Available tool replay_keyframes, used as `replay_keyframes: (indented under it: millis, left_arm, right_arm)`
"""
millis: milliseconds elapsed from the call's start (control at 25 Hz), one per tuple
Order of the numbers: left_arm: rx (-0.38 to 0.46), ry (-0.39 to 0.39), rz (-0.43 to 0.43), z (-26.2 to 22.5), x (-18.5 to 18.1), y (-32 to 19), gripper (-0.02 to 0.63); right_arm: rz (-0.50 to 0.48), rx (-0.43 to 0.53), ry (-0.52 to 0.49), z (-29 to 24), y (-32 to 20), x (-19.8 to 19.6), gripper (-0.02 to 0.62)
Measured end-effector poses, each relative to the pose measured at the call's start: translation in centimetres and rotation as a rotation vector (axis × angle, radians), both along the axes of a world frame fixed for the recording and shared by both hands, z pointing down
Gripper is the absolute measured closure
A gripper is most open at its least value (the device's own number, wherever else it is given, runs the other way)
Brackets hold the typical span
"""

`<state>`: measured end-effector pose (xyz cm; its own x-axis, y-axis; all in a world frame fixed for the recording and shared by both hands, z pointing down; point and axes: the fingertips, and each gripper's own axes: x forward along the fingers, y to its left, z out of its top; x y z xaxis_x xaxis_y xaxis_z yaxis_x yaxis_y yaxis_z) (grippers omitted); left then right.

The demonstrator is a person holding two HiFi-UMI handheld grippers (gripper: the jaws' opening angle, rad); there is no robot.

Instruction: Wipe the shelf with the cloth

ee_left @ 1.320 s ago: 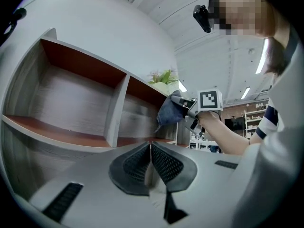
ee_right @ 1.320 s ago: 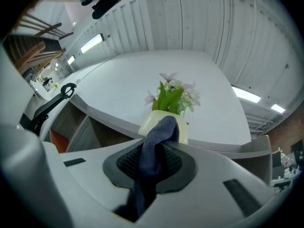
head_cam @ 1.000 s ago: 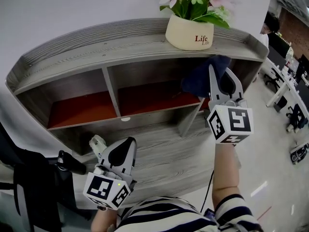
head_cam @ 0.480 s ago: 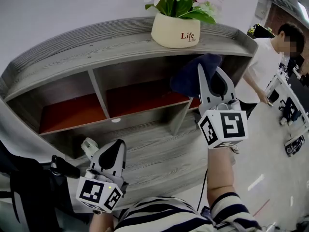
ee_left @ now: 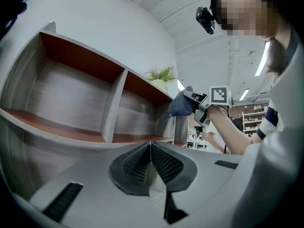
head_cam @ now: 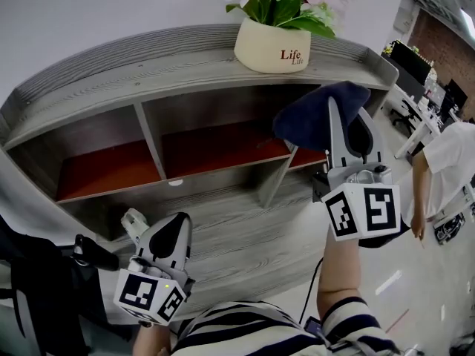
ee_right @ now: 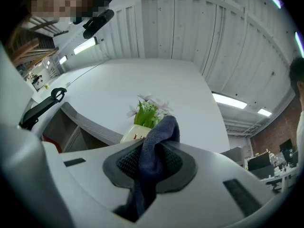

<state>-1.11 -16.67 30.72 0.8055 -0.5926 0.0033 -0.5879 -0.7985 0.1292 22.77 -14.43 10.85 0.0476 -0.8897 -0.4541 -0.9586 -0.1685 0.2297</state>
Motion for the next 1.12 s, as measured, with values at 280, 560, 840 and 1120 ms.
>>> replay_keyframes:
  millis: [280,560,840,1120]
  left_arm:
    - [-0.005,-0.006,-0.006,0.2,0.1,0.1,0.583]
    - [-0.014,-0.01,-0.032,0.3,-0.4,0.0,0.583]
    - [-0.027,-0.013,-0.041,0.8,-0.7,0.0,0.583]
    - [-0.027,-0.008,-0.05,1.0,-0.7,-0.1,0.584]
  right_arm:
    - [0.097,-0.002,-0.013,0.1,-1.1,3.1,0.529]
    - [0.157,-0.075,-0.011,3.2,-4.0,4.8,0.529]
    - [0.154,-0.096,-0.027,5.0,-4.2,4.8,0.529]
    - [0.156,-0.161,-0.07,8.6,-4.3,5.2,0.529]
